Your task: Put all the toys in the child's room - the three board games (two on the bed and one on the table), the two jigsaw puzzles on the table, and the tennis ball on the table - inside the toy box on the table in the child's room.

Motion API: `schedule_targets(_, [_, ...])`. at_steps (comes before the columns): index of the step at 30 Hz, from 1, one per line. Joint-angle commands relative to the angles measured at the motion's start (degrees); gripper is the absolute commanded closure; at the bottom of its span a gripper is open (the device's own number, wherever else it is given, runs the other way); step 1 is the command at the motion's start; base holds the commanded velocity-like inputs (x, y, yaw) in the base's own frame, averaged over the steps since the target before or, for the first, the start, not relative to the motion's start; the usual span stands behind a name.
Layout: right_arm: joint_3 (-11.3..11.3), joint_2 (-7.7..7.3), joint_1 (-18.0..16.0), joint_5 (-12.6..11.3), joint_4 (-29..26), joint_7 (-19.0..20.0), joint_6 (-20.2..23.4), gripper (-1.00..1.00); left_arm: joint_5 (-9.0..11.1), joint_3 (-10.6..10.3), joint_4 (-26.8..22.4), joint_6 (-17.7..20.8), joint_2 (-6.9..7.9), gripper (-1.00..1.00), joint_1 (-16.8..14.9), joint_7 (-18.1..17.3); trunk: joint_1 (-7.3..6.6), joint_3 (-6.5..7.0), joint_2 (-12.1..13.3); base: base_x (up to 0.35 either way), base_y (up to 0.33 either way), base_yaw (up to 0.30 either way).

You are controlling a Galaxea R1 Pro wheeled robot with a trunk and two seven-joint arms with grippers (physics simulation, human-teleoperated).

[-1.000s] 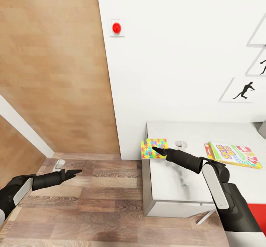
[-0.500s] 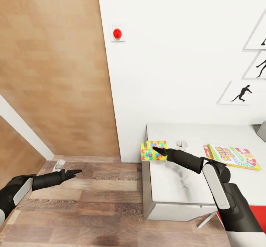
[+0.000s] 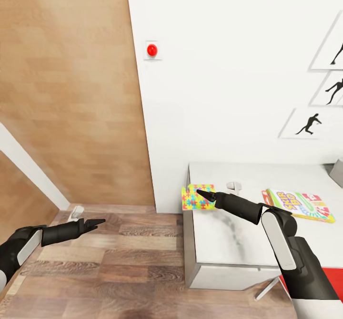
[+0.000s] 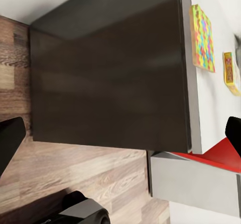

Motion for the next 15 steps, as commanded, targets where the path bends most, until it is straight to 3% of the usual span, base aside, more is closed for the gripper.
schedule_targets(1, [0.0, -0.01, -0.1, 0.0, 0.0, 0.3, 0.3, -1.0, 0.5, -0.3, 0.0, 0.4, 0.07, -1.0, -0.1, 0.0, 0.03, 0.0, -0.1, 0.0, 0.0, 0.0])
schedule_targets(10, [-0.6, -0.2, 0.0, -0.1, -0.9, 3.3, 0.7, -1.0, 0.5, -0.3, 0.0, 0.4, 0.07, -1.0, -0.1, -0.1, 0.03, 0.83, -0.1, 0.0, 0.0, 0.0])
schedule_targets(14, [-2.7, -0.75, 0.0, -0.1, -1.2, 6.2, 1.2, -1.0, 0.5, -0.3, 0.0, 0.4, 0.07, -1.0, -0.1, -0.1, 0.03, 1.2, -0.1, 0.0, 0.0, 0.0])
schedule_targets(15, [-4.1, -0.97, 0.0, -0.3, -1.3, 8.0, 1.8, -1.0, 0.5, -0.3, 0.0, 0.4, 0.07, -1.0, -0.1, -0.1, 0.03, 1.3, -0.1, 0.0, 0.0, 0.0])
